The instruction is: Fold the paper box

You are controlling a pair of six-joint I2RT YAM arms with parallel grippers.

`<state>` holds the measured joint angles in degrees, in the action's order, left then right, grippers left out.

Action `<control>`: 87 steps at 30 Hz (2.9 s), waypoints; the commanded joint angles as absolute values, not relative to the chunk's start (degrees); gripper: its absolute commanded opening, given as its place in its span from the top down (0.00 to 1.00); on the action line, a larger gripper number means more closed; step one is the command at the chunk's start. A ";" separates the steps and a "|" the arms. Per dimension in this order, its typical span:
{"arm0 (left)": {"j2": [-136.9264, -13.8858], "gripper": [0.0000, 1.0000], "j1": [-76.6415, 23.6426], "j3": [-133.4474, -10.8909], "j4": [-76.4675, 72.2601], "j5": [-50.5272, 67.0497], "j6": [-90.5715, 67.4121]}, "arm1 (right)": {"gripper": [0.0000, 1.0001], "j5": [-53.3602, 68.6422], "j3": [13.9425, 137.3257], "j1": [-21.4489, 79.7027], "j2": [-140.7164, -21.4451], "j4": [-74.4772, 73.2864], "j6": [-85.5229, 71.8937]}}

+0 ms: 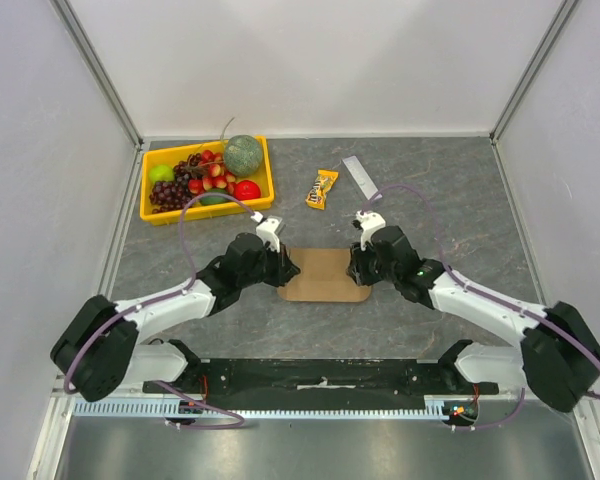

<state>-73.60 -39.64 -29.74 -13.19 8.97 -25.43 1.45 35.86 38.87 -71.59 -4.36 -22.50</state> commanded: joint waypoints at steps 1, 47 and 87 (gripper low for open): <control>-64.97 0.84 -39.73 -32.96 -10.04 3.80 -22.41 | 0.60 -2.19 39.20 38.94 -62.95 -10.01 -21.62; -61.43 0.07 -39.55 -19.34 -15.47 8.08 -26.10 | 0.23 6.33 26.10 38.94 -62.75 -5.71 -33.05; -67.59 0.37 -40.78 -21.01 -19.42 15.47 -27.42 | 0.41 10.46 24.70 38.94 -62.84 -1.67 -35.24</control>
